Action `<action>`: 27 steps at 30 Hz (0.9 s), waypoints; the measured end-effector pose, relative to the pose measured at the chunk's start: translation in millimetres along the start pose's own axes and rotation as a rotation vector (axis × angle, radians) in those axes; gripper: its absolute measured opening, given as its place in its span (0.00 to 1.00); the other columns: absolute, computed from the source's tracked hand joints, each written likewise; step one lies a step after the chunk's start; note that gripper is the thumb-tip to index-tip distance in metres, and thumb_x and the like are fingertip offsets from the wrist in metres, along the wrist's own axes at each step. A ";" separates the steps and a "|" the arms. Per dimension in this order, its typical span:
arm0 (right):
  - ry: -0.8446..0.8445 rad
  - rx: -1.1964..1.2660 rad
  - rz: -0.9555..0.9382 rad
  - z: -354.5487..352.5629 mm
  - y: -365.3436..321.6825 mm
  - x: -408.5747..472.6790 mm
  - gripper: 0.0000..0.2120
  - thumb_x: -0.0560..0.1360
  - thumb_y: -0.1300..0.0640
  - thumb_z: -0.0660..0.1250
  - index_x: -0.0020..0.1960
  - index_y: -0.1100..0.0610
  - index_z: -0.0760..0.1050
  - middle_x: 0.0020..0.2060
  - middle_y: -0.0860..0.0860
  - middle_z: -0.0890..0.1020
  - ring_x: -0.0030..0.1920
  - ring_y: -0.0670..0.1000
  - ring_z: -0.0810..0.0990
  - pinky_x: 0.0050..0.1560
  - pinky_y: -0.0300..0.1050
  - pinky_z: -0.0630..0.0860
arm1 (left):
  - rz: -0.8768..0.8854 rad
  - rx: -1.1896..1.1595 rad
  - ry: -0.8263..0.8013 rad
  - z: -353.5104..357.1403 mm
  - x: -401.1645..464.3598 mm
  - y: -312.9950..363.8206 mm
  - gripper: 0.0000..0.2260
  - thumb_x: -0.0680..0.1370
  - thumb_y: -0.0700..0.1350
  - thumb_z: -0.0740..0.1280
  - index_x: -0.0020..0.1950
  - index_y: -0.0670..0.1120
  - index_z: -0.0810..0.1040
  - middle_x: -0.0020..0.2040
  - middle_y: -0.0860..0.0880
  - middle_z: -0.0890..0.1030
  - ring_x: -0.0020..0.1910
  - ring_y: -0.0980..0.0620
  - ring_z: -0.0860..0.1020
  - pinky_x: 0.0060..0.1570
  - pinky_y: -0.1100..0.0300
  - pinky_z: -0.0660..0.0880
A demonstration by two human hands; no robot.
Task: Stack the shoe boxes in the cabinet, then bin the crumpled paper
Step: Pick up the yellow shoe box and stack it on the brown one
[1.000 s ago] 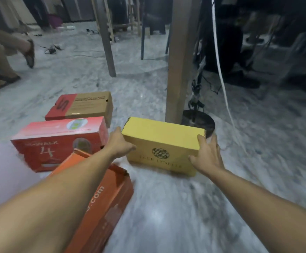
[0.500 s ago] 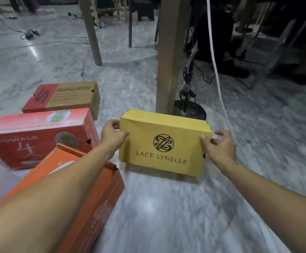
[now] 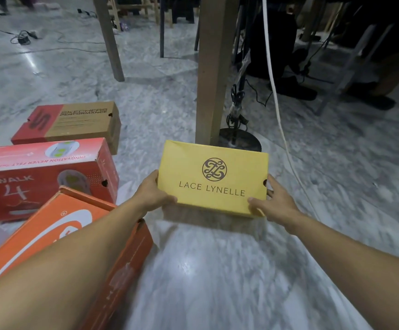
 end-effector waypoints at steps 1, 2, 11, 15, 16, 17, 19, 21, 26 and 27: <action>-0.034 -0.015 0.011 1.6 2.9 0.8 0.31 0.70 0.54 0.74 0.68 0.40 0.64 0.59 0.43 0.77 0.56 0.51 0.77 0.40 0.43 0.73 | -0.013 0.008 -0.009 1.0 1.5 -2.3 0.28 0.67 0.34 0.76 0.64 0.45 0.71 0.54 0.49 0.76 0.52 0.49 0.75 0.37 0.64 0.72; -0.060 -0.029 0.025 3.3 5.2 1.3 0.31 0.70 0.53 0.74 0.68 0.41 0.66 0.59 0.43 0.78 0.54 0.52 0.78 0.37 0.40 0.70 | -0.027 0.014 -0.013 2.0 3.2 -4.0 0.27 0.67 0.34 0.76 0.63 0.44 0.72 0.55 0.48 0.77 0.52 0.49 0.76 0.37 0.63 0.73; -0.087 -0.040 0.118 1.5 5.2 8.9 0.35 0.70 0.54 0.76 0.72 0.45 0.63 0.50 0.42 0.74 0.56 0.54 0.75 0.42 0.47 0.77 | -0.101 -0.074 0.002 7.9 27.8 -11.6 0.20 0.67 0.39 0.79 0.54 0.47 0.74 0.48 0.50 0.79 0.50 0.47 0.79 0.52 0.52 0.78; -0.158 -0.029 0.184 4.3 1.8 15.8 0.40 0.67 0.50 0.78 0.72 0.38 0.59 0.62 0.44 0.75 0.61 0.55 0.75 0.46 0.59 0.82 | -0.120 -0.129 0.045 11.0 28.0 -12.1 0.23 0.66 0.39 0.79 0.58 0.44 0.75 0.54 0.46 0.80 0.53 0.44 0.79 0.43 0.54 0.77; -0.147 -0.024 0.189 5.2 1.2 16.9 0.41 0.66 0.50 0.79 0.72 0.38 0.59 0.63 0.44 0.75 0.61 0.55 0.76 0.46 0.59 0.83 | -0.123 -0.144 0.065 11.2 26.0 -11.0 0.21 0.67 0.38 0.78 0.57 0.44 0.75 0.54 0.46 0.80 0.52 0.44 0.79 0.41 0.55 0.76; -0.129 -0.016 0.192 5.3 0.3 17.2 0.43 0.66 0.51 0.79 0.73 0.40 0.59 0.63 0.45 0.75 0.61 0.56 0.76 0.45 0.59 0.83 | -0.129 -0.165 0.081 11.3 22.8 -9.1 0.20 0.68 0.37 0.78 0.56 0.45 0.75 0.54 0.46 0.80 0.51 0.44 0.78 0.39 0.56 0.75; -0.093 0.022 0.205 2.7 4.0 17.3 0.47 0.64 0.54 0.81 0.75 0.44 0.58 0.65 0.48 0.74 0.60 0.58 0.77 0.43 0.58 0.83 | -0.117 -0.202 0.097 12.3 16.4 -4.8 0.21 0.69 0.36 0.76 0.58 0.46 0.74 0.56 0.45 0.79 0.54 0.44 0.77 0.44 0.53 0.77; -0.077 0.060 0.215 -3.7 11.5 14.7 0.50 0.60 0.56 0.83 0.74 0.46 0.58 0.67 0.51 0.73 0.58 0.58 0.78 0.40 0.56 0.83 | -0.090 -0.207 0.091 14.2 9.2 0.8 0.23 0.70 0.36 0.76 0.62 0.46 0.74 0.56 0.47 0.78 0.56 0.44 0.76 0.51 0.49 0.77; -0.065 0.112 0.184 -24.5 10.6 1.1 0.44 0.58 0.61 0.83 0.67 0.47 0.63 0.62 0.56 0.78 0.56 0.60 0.79 0.47 0.61 0.82 | 0.016 -0.189 0.095 9.4 -21.3 20.4 0.22 0.71 0.36 0.74 0.64 0.48 0.75 0.54 0.49 0.78 0.54 0.47 0.75 0.48 0.54 0.74; -0.067 0.106 0.152 -29.6 2.0 -4.0 0.43 0.59 0.61 0.83 0.66 0.47 0.64 0.60 0.55 0.79 0.56 0.60 0.79 0.46 0.61 0.82 | 0.031 -0.178 0.114 4.4 -30.0 26.2 0.22 0.72 0.36 0.74 0.64 0.48 0.75 0.54 0.49 0.78 0.53 0.47 0.75 0.48 0.54 0.74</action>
Point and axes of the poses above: each hand's wrist, its own x-axis towards the middle knuckle, its own z-axis out of the palm, y = z × x, the point moved 1 cm from there along x, towards the middle knuckle
